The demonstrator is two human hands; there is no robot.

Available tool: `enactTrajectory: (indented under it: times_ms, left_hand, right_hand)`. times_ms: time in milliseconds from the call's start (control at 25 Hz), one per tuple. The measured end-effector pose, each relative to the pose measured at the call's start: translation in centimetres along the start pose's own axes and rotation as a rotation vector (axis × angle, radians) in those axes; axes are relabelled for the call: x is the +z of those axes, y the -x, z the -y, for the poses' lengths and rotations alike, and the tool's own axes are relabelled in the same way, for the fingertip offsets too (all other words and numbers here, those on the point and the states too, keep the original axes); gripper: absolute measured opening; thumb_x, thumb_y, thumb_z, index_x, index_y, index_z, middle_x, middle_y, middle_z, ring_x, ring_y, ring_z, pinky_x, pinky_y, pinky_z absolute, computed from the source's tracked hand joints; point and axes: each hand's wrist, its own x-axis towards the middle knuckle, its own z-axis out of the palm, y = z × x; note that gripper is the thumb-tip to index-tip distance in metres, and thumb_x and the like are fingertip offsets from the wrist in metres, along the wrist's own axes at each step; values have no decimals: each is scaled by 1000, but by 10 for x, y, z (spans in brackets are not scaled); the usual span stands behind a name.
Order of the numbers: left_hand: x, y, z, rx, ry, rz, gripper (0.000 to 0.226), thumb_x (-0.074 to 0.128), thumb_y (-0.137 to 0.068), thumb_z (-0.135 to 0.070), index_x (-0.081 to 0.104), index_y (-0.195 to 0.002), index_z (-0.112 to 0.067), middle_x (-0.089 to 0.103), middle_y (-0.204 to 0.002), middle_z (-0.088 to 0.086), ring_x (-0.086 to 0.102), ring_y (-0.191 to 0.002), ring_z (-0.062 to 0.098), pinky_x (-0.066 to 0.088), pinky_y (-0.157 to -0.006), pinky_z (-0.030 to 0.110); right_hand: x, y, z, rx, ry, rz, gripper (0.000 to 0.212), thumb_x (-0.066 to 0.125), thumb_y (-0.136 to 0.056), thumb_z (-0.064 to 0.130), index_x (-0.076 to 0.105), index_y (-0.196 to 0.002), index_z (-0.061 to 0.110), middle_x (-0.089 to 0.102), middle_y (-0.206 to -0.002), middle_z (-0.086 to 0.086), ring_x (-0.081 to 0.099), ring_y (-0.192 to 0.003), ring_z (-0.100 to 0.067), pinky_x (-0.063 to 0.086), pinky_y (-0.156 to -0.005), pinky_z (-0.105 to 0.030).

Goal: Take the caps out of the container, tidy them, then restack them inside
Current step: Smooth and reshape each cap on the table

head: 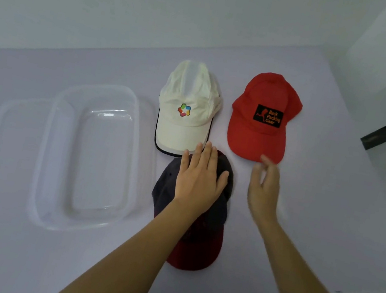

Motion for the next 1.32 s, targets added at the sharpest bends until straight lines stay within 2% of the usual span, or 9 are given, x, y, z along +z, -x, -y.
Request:
enactTrajectory:
  times_ms: [120, 240, 360, 520, 680, 800, 1040, 1200, 1320]
  left_hand:
    - [0, 16, 8, 22, 22, -139, 58, 32, -92, -41, 47, -135, -5, 48, -142, 13, 40, -135, 29, 27, -109, 51]
    - [13, 53, 26, 40, 116, -217, 55, 36, -93, -35, 40, -139, -5, 41, -147, 13, 32, -139, 29, 23, -109, 49]
    - [37, 100, 42, 59, 164, -188, 56, 32, -96, -35, 23, -145, -9, 22, -154, 9, 17, -143, 25, 22, -108, 49]
    - [73, 149, 56, 81, 205, -29, 60, 13, -99, -45, -13, -148, -24, -19, -157, -3, -14, -145, 14, 12, -111, 46]
    - [77, 161, 58, 136, 230, 100, 91, 34, -88, -65, -25, -144, -25, -10, -156, 12, -17, -144, 19, 3, -113, 42]
    - [73, 156, 57, 168, 157, 121, 104, 49, -78, -64, -15, -148, -20, 3, -153, 22, 5, -143, 34, 20, -109, 48]
    - [57, 147, 43, 125, 237, 73, 87, 53, -92, -26, -16, -142, -40, -18, -150, 11, -14, -136, 37, 25, -111, 58]
    - [27, 152, 50, 226, 204, -83, 102, 69, -72, -2, 8, -147, -34, 8, -155, 15, 26, -134, 46, 56, -78, 43]
    - [5, 153, 51, 269, 206, -160, 114, 69, -68, 8, 2, -148, -36, 14, -154, 10, 27, -133, 46, 60, -57, 31]
  right_hand:
    - [0, 96, -15, -44, -15, 149, 44, 55, -88, 21, 41, -129, 23, 44, -130, 4, 41, -121, -5, 34, -103, -18]
    - [-1, 150, -35, -183, 64, 338, 55, 52, -80, 25, 38, -132, 35, 40, -141, 4, 35, -130, -3, 28, -108, -13]
    - [-1, 160, -43, -236, 156, 471, 64, 45, -83, 29, 23, -141, 45, 17, -155, 11, 17, -141, 0, 16, -109, -7]
    - [-1, 158, -46, -273, 262, 551, 60, 34, -89, 33, 11, -145, 36, -2, -156, 13, 2, -142, 6, 9, -108, -3]
    - [-5, 156, -47, -294, 288, 647, 74, 36, -81, 14, 5, -145, 33, -9, -157, 10, -4, -142, 4, 11, -106, -2]
    - [-11, 152, -43, -343, 367, 682, 87, 44, -76, 3, 1, -146, 33, -13, -156, 10, 7, -142, -3, 31, -97, -7]
    - [-3, 155, -29, -410, 630, 455, 73, 45, -87, 30, 14, -145, -1, 25, -151, -22, 43, -131, -32, 49, -94, -38]
    - [-7, 141, 0, -388, 653, 279, 73, 64, -81, 18, 28, -141, -2, 49, -137, -24, 56, -117, -35, 52, -89, -42]
    - [-13, 130, 38, -458, 694, 188, 66, 65, -76, 21, 44, -133, -4, 68, -106, -19, 67, -89, -32, 54, -73, -36]
